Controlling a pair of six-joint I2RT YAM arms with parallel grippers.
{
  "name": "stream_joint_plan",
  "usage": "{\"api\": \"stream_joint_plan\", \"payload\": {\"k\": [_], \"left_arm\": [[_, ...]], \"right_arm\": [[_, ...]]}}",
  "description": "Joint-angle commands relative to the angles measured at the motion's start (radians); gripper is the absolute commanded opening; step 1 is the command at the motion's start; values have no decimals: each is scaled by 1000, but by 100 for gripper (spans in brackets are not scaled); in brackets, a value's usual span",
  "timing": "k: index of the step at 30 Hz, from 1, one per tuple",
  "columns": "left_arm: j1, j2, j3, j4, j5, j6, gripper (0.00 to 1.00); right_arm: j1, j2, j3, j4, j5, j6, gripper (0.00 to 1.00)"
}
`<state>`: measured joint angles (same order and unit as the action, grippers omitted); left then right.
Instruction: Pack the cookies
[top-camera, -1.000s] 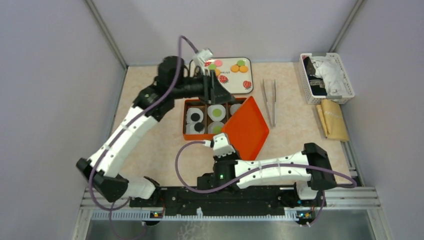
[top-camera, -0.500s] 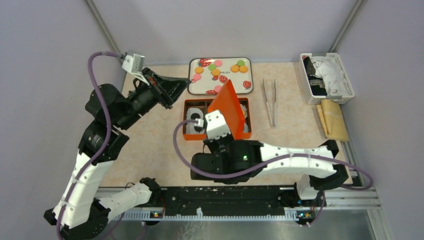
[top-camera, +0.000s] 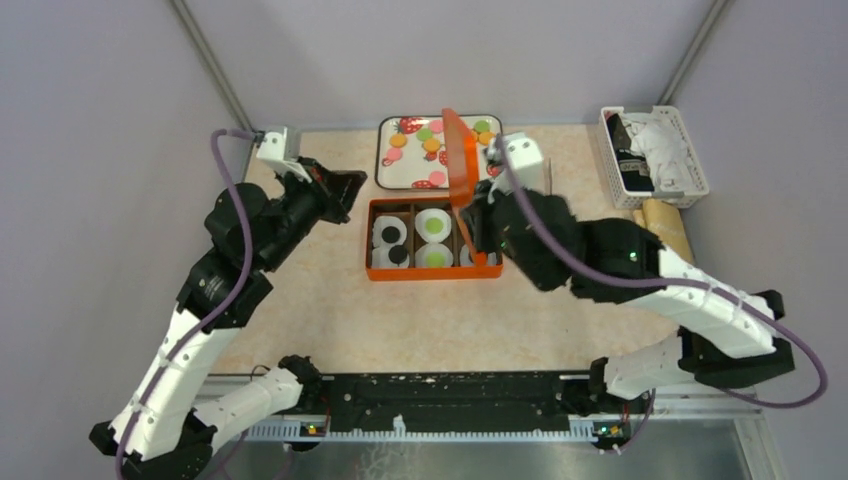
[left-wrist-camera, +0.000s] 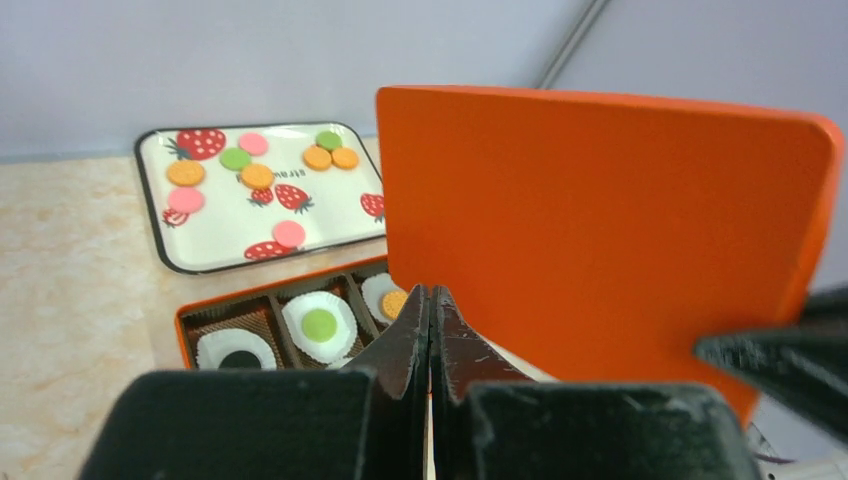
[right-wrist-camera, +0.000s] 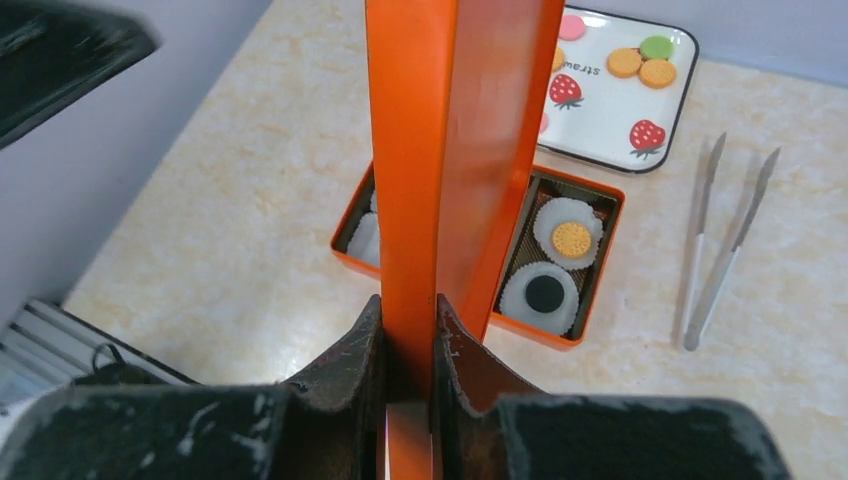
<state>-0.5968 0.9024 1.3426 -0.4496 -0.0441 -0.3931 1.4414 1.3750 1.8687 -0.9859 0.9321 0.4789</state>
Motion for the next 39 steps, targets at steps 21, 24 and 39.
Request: {"api": "stream_joint_plan", "payload": {"k": [21, 24, 39], "left_arm": [[145, 140, -58, 68, 187, -60, 0], [272, 141, -93, 112, 278, -87, 0], [472, 291, -86, 182, 426, -107, 0]], "right_arm": [[-611, 3, -160, 466, -1110, 44, 0], [-679, 42, -176, 520, -1194, 50, 0], [-842, 293, -73, 721, -1545, 138, 0]]}}
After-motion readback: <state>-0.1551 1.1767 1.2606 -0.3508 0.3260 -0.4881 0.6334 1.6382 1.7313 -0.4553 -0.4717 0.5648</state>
